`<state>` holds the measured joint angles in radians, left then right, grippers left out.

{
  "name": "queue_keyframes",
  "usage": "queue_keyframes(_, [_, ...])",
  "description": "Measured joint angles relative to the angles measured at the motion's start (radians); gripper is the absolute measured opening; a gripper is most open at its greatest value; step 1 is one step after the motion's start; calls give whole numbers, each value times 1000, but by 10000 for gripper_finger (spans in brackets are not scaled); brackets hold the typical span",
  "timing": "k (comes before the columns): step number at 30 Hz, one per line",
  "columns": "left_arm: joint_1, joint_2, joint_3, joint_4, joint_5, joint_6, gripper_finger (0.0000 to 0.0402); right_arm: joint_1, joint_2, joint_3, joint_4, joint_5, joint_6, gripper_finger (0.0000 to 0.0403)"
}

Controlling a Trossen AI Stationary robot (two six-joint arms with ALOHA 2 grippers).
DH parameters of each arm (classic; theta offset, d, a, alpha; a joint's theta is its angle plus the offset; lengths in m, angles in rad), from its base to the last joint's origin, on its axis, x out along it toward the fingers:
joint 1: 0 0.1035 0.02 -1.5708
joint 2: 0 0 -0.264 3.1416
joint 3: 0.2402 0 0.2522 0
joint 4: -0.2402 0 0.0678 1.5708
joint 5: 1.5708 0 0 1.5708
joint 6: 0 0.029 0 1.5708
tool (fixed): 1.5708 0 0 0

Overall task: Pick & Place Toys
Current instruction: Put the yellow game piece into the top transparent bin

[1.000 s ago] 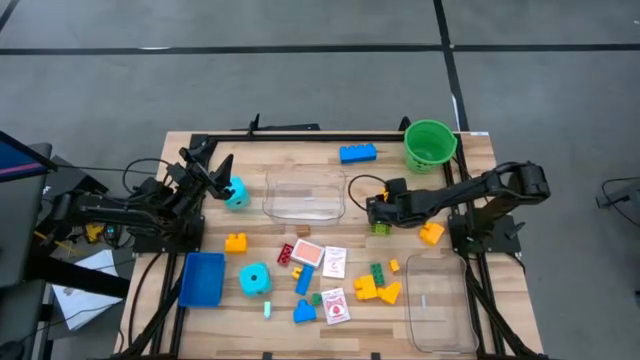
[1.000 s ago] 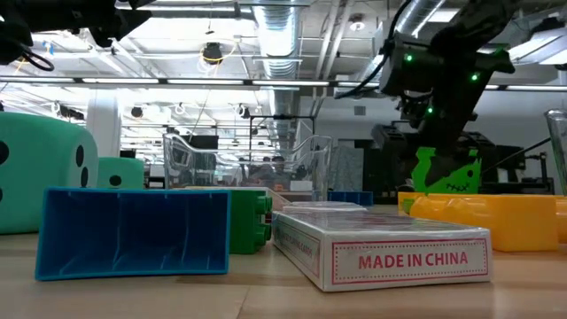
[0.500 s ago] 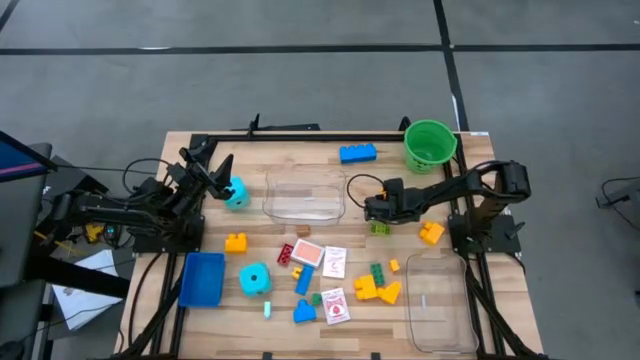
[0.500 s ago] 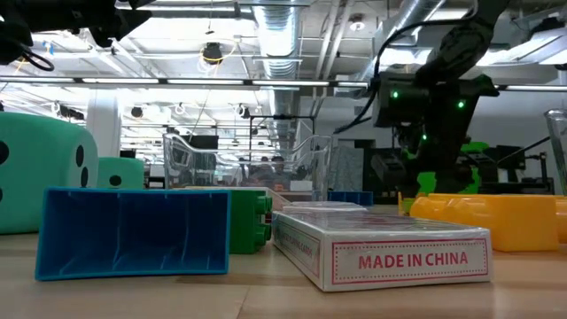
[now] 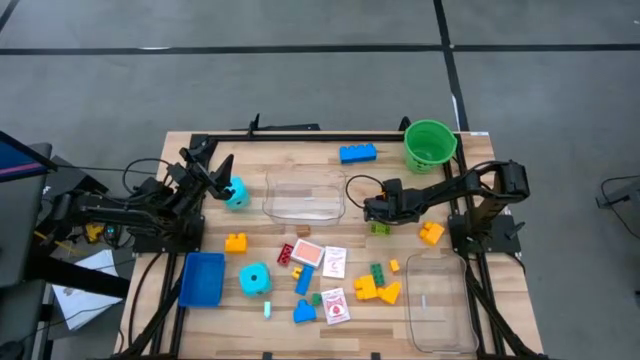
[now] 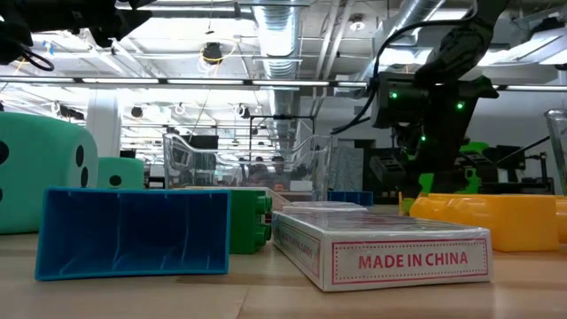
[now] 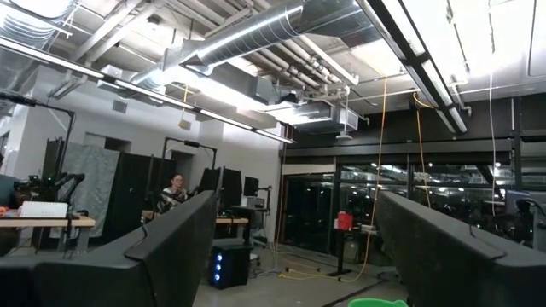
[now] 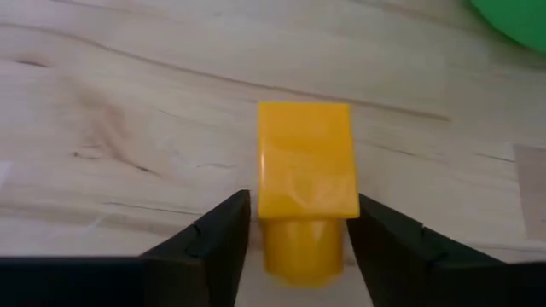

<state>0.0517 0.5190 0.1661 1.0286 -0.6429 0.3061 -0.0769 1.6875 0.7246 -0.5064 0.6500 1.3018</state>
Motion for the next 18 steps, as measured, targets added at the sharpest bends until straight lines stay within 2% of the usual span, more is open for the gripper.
queue_keyframes(5, [0,0,0,0,0,0,315,1,0,0,-3,3,-1,117])
queue_keyframes(18, [0,0,0,-3,0,0,315,33,0,0,-7,6,-30,116])
